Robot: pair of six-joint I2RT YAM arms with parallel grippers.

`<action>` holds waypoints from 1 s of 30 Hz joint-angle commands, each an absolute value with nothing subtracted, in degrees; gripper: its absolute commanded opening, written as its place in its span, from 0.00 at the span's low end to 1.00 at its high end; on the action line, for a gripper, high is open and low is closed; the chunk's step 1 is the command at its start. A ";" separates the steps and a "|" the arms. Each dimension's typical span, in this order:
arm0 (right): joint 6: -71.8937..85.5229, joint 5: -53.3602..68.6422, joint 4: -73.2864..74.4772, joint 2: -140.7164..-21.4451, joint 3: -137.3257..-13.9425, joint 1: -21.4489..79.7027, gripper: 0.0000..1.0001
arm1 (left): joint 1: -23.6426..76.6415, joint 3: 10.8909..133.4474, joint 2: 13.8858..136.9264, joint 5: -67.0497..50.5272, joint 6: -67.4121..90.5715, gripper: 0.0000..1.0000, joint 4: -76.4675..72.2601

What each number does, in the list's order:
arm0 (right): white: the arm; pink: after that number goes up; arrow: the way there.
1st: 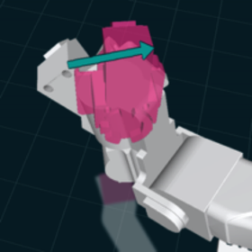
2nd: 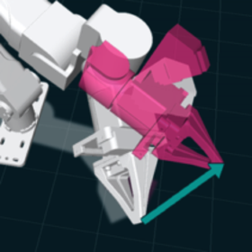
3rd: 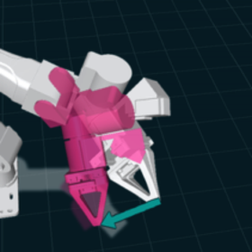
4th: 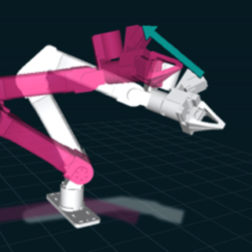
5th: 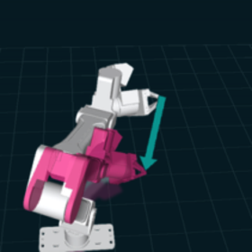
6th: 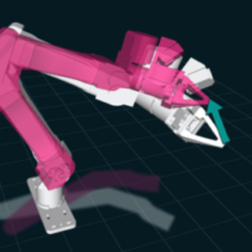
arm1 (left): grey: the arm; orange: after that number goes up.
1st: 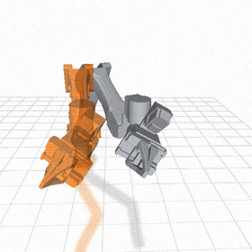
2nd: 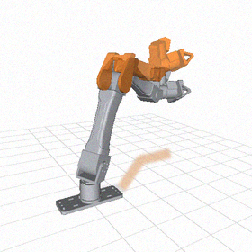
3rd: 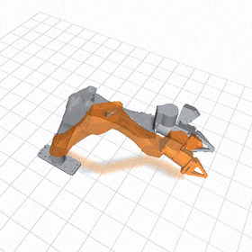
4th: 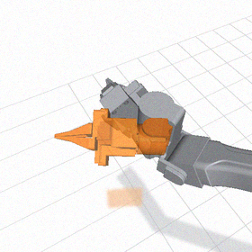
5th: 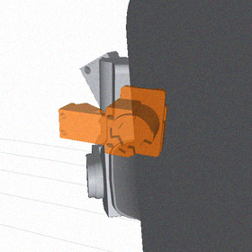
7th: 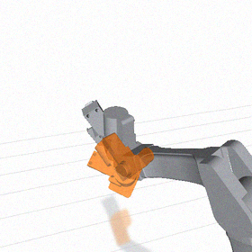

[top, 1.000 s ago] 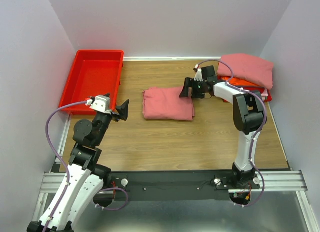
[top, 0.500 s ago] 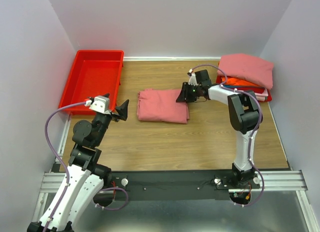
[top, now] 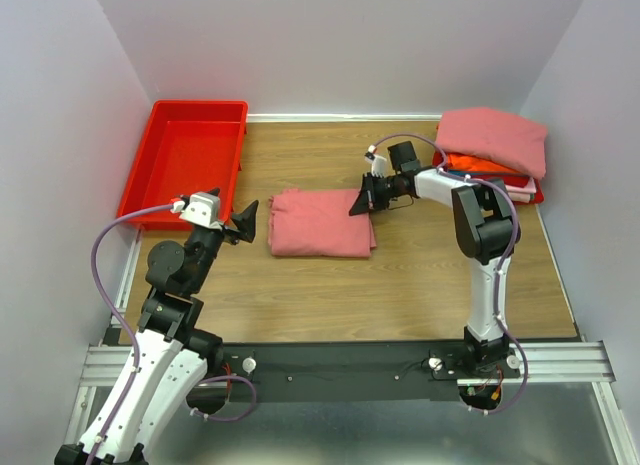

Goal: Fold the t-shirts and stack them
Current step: Neatly place the folded tshirt to the corner

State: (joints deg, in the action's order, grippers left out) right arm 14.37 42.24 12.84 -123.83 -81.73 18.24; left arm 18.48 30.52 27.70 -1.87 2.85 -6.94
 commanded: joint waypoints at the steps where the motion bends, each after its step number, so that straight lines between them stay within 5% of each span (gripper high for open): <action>1: 2.04 49.57 22.04 -119.80 -84.99 16.62 0.00 | 18.54 30.15 27.16 -2.11 2.73 0.92 -7.47; 17: -15.02 22.43 35.76 -114.35 -91.84 14.85 0.00 | 18.63 29.71 24.52 -3.69 2.73 0.92 -8.35; 30: -20.30 12.31 39.46 -112.68 -98.79 14.85 0.00 | 18.72 29.53 23.55 -4.39 2.72 0.92 -8.70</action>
State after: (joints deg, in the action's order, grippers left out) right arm -17.52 17.52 37.50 -115.92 -96.01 14.79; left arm 18.50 30.11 24.34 -2.57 2.85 -7.57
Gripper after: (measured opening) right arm 0.016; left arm 0.921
